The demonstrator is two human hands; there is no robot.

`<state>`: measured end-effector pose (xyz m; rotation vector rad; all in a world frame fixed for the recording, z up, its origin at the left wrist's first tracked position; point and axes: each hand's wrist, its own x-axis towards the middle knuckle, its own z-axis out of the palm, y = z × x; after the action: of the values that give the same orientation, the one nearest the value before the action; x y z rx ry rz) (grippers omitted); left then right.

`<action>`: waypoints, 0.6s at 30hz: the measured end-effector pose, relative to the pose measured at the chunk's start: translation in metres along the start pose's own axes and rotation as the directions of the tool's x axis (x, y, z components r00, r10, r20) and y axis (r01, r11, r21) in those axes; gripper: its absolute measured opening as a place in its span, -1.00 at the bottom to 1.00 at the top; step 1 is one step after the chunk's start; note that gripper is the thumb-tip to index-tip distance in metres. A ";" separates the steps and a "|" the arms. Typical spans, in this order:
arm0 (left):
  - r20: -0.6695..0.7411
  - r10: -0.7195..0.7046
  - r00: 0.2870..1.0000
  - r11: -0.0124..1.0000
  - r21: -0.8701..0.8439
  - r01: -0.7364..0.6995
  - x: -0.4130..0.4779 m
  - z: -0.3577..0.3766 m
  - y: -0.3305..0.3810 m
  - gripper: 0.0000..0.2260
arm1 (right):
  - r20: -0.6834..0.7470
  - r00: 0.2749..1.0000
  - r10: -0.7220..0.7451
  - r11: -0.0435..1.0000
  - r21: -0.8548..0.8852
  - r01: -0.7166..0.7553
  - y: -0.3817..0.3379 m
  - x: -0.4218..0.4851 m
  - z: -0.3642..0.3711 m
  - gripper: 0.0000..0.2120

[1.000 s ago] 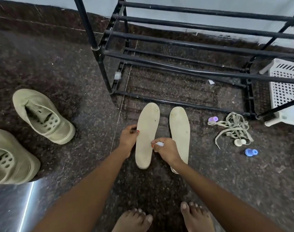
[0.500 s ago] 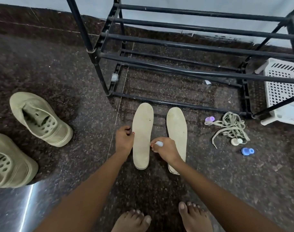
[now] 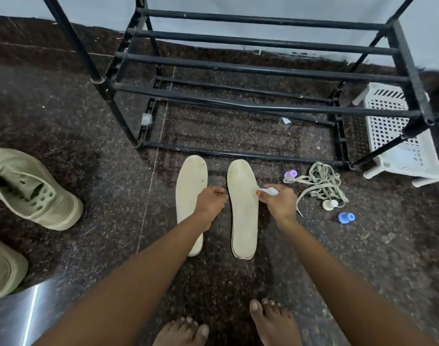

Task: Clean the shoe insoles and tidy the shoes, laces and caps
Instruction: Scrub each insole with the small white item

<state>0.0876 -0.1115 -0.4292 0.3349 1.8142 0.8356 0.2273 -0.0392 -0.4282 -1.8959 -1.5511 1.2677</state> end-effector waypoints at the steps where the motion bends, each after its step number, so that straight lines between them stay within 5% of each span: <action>1: 0.024 -0.028 0.999 1.000 0.012 0.028 0.001 0.003 -0.001 -0.80 | 0.003 1.000 0.006 1.000 0.012 -0.006 0.003 0.002 0.000 -0.81; 10: 0.075 -0.078 0.994 0.997 -0.012 0.079 0.004 0.019 0.002 -0.73 | 0.055 0.998 0.042 0.997 -0.066 -0.039 0.008 0.007 0.006 -0.81; 18: 0.158 -0.078 0.984 0.993 -0.077 0.091 -0.005 0.022 0.000 -0.68 | 0.099 0.990 0.104 0.990 0.080 -0.112 0.007 0.008 0.006 -0.90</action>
<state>0.1098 -0.1062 -0.4302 0.2597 1.6327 0.8015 0.2266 -0.0359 -0.4398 -1.9139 -1.4314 1.4663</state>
